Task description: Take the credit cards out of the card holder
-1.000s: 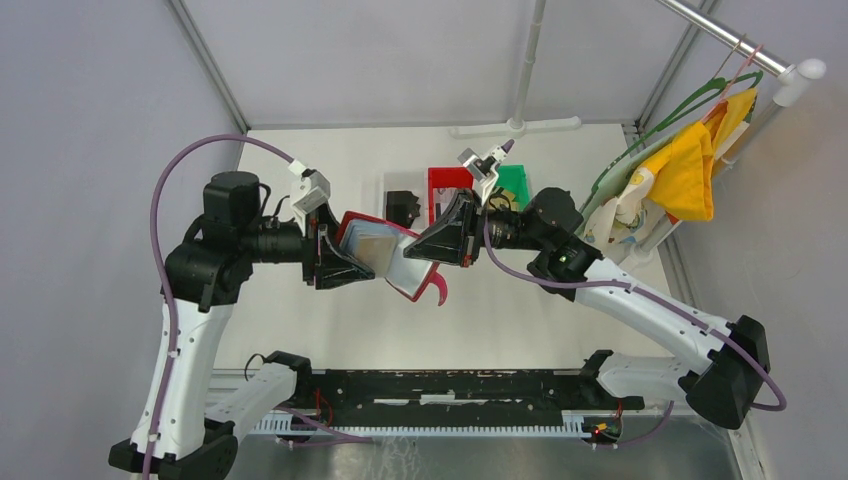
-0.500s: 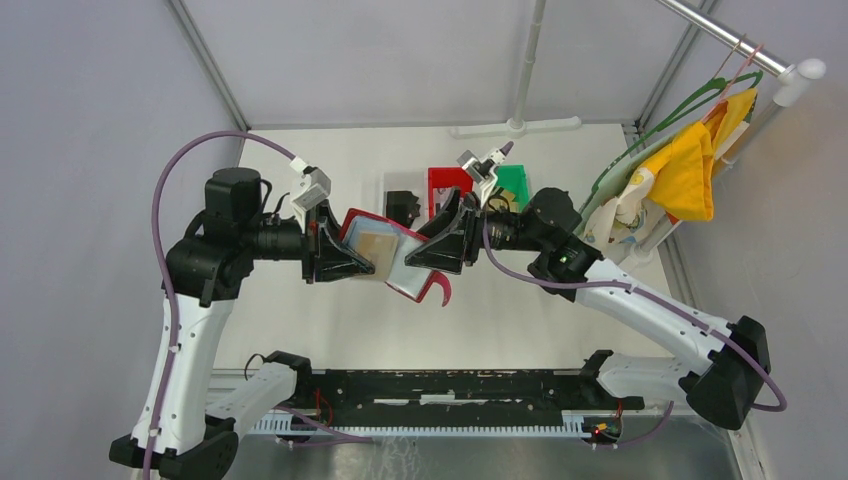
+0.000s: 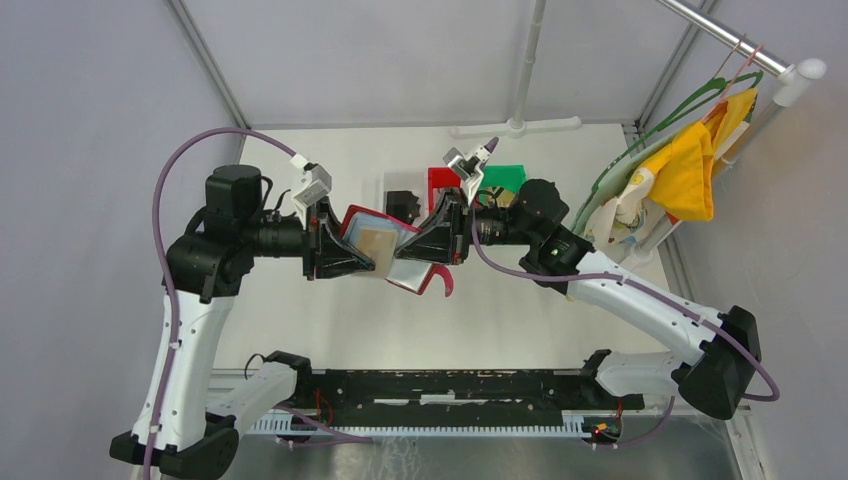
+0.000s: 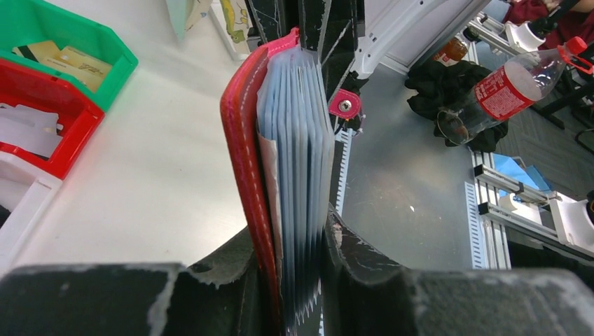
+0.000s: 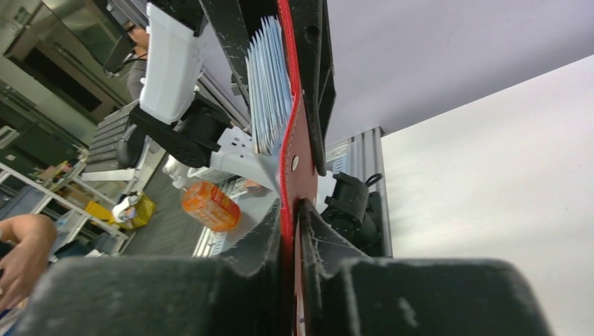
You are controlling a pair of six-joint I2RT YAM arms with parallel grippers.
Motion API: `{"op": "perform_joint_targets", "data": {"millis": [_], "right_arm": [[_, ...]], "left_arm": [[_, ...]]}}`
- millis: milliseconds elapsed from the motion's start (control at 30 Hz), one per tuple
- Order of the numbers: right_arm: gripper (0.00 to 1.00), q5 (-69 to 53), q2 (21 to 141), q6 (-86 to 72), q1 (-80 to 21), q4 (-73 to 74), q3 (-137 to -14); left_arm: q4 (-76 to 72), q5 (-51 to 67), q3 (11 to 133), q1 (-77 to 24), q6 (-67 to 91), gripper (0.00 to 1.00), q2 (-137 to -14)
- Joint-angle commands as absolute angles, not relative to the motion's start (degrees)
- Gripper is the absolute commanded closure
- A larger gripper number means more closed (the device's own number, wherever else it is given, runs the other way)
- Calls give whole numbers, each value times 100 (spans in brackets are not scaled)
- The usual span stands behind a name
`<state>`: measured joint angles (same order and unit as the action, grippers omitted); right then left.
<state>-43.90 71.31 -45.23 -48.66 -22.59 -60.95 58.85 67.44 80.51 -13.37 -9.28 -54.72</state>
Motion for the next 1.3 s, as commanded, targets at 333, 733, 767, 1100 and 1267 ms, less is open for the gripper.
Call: {"op": "perform_joint_targets", "data": {"millis": [333, 733, 767, 1100, 1267], "right_arm": [[100, -4388, 7087, -4558, -4879, -2302, -6174], [100, -4360, 6909, -4553, -4795, -2320, -5941], [100, -4359, 6896, -4552, -4786, -2315, -5936], [100, -4447, 6840, -4583, -4720, -2369, -5904], [100, -4491, 6829, -4579, -4711, -2395, -5895]], "left_arm": [[5611, 6179, 8382, -1349, -669, 41, -5361], [6262, 6492, 8635, -1344, -1264, 43, -5407], [6321, 6517, 8649, -1340, -1314, 43, -5421], [6639, 6704, 8657, -1345, -1604, 49, -5495], [6705, 6875, 8673, -1346, -1660, 52, -5502]]}}
